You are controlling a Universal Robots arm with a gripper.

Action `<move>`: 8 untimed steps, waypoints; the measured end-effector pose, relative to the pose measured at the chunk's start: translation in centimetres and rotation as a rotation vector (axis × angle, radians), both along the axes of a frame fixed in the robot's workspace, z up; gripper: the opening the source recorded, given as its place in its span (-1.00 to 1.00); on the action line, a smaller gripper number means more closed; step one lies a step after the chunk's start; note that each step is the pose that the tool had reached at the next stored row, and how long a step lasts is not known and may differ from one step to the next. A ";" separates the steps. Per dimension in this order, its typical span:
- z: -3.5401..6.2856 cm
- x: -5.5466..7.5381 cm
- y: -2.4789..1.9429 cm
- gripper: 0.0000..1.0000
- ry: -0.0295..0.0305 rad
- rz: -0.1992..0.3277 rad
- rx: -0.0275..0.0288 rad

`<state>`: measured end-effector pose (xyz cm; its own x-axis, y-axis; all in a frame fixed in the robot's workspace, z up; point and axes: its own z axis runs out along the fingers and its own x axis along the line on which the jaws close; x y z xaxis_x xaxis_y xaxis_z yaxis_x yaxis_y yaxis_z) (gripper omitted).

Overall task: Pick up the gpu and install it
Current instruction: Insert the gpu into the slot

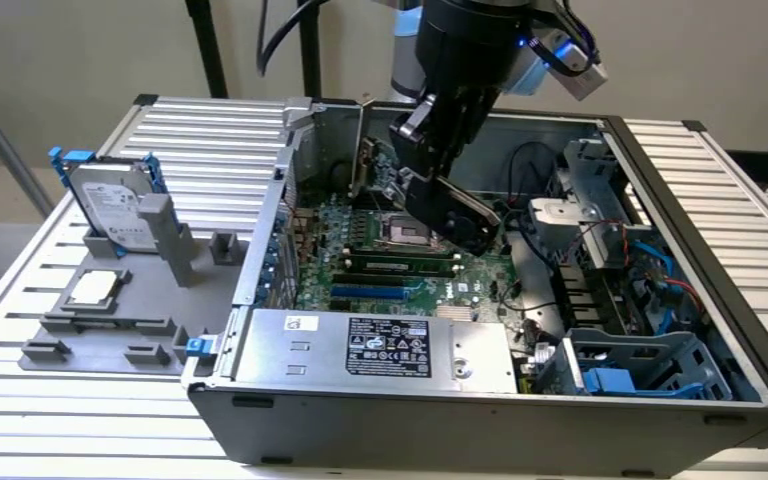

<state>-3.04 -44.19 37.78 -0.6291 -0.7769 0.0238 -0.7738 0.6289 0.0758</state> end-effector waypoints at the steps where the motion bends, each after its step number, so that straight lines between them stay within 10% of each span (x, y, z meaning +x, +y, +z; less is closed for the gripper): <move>1: -0.03 0.0 0.00 -0.47 -0.0014 0.018 0.0000; 8: -0.26 0.0 0.00 -0.47 -0.0110 0.144 -0.0001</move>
<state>-3.04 -44.19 37.52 -0.5110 -0.8594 0.0175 -0.8570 0.5110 0.0668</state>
